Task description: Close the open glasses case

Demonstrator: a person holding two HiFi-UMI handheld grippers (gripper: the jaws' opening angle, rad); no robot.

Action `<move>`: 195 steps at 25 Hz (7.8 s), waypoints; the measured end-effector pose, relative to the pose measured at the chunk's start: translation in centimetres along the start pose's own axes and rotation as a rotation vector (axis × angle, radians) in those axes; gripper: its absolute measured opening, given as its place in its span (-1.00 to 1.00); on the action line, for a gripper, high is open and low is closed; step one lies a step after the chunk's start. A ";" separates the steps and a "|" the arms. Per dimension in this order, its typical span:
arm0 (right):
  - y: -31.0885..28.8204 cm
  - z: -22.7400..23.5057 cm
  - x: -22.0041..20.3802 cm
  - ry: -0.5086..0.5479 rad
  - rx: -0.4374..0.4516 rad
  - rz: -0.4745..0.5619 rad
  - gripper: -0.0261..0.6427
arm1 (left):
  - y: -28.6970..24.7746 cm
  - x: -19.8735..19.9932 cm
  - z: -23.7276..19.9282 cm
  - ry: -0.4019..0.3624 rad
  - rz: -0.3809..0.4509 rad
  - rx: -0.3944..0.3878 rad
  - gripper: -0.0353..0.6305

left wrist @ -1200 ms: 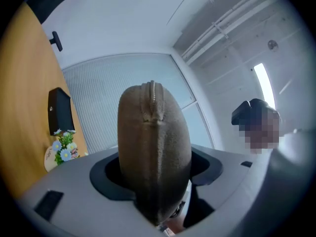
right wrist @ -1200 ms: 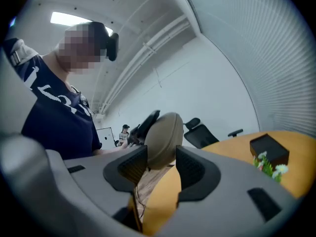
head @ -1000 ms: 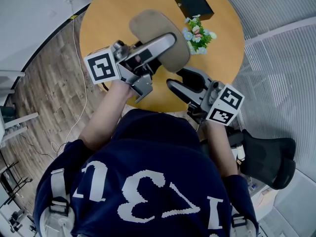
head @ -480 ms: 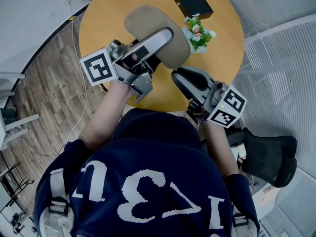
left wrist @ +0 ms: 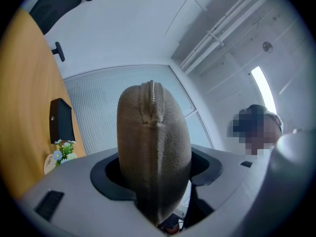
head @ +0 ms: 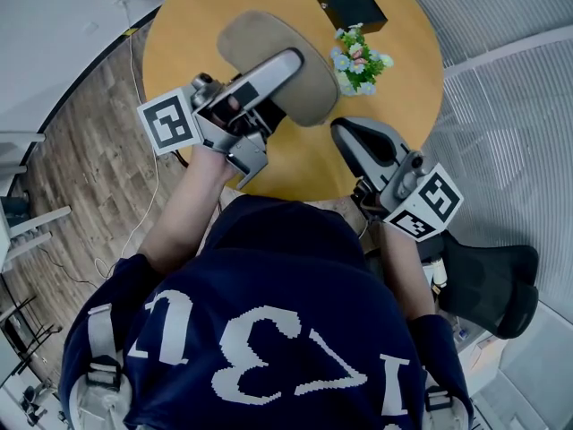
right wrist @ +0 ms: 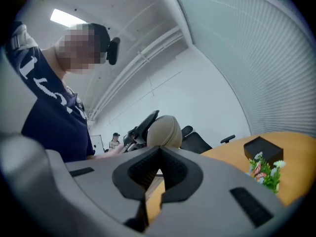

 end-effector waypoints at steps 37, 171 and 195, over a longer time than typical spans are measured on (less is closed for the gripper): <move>-0.5 0.4 2.4 0.230 0.127 -0.272 -0.84 | -1.3 -0.5 -0.3 0.097 -0.296 -0.037 0.00; 3.4 10.6 0.3 0.260 -0.450 0.008 -0.85 | 8.9 1.4 -7.9 -0.840 -0.018 0.626 -0.84; 3.9 5.1 6.0 0.388 -0.508 0.080 -0.85 | 8.2 4.5 -1.1 -1.018 0.238 0.588 -0.84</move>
Point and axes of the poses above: the fingertips, and each gripper's own axes: y backward along the fingers, z to its right, x out of its top, the point moved 7 cm from there along y, backward along the fingers, and after that the axes turned 14 degrees about x, right-handed, at the moved point
